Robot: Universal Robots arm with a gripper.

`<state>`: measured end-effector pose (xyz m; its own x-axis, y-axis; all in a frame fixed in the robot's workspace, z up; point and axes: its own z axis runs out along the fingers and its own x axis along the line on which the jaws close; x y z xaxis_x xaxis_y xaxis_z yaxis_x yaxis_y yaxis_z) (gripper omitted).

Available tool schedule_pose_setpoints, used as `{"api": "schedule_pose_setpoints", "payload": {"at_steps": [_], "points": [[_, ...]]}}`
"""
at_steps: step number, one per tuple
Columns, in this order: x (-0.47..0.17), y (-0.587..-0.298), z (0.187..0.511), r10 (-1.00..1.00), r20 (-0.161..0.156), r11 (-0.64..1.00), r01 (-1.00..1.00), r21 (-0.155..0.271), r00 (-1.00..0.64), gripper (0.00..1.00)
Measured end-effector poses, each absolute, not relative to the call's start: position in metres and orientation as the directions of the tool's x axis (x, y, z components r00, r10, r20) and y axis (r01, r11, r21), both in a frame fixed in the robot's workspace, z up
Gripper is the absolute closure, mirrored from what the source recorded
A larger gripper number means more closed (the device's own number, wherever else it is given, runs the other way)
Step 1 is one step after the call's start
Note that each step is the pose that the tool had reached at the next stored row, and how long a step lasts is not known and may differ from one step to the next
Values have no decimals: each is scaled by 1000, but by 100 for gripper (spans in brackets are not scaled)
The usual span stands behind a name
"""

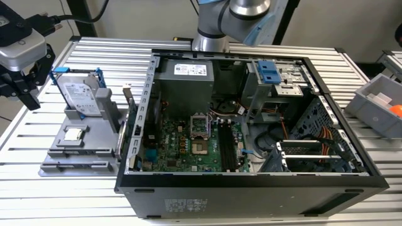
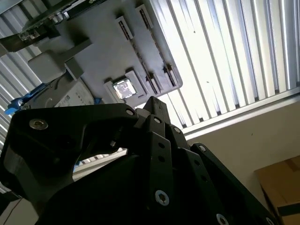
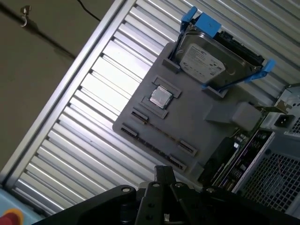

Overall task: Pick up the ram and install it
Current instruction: 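Pick up the ram and move it above insertion slot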

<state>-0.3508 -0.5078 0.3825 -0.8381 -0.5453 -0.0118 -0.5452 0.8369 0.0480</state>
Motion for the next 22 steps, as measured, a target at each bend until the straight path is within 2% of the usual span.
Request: {"api": "schedule_pose_setpoints", "payload": {"at_steps": [22], "points": [[-351,-508,382,-571,-12,820,-571,48,-821,100]]}}
